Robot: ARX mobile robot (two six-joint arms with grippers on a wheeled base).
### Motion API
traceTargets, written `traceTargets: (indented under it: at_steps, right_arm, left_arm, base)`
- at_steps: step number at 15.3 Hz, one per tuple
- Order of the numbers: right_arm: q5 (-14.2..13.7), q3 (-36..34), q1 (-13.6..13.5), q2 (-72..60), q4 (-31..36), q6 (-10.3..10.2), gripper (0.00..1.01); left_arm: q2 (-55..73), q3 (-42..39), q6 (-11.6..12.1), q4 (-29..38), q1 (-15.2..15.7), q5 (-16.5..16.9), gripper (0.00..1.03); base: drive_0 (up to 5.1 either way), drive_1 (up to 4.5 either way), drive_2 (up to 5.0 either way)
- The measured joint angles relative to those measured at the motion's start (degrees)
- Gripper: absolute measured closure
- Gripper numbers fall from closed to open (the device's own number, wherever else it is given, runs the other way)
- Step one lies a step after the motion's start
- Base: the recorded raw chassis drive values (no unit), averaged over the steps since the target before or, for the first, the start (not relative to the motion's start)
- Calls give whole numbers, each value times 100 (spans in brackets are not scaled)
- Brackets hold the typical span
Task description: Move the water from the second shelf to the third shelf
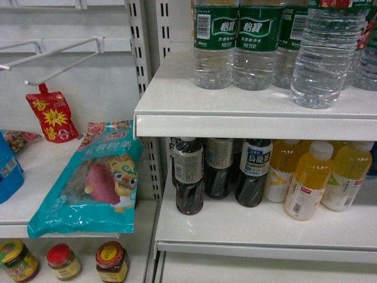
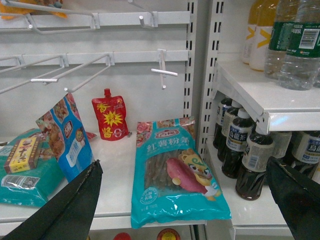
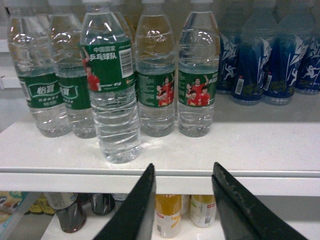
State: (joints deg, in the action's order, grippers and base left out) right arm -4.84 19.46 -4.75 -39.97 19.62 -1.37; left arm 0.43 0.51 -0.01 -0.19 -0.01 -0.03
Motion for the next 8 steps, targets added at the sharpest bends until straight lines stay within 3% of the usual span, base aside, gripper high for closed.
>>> traceTargets:
  at_steps: [1, 2, 3, 8]
  right_arm:
    - [361, -243, 240, 210, 81, 63, 74]
    - [437, -424, 483, 411, 157, 85, 87]
    - [437, -629, 509, 584, 177, 92, 99]
    - [474, -1294, 476, 1353, 24, 120, 99]
  left_arm:
    - [0, 0, 0, 2, 0, -4, 5]
    - [0, 0, 0, 0, 0, -9, 5]
    - [0, 0, 0, 0, 0, 2, 5]
    - [0, 0, 0, 0, 0, 0, 5]
  base:
    - [0, 0, 0]
    - [0, 0, 0]
    - [0, 0, 0]
    - [0, 0, 0]
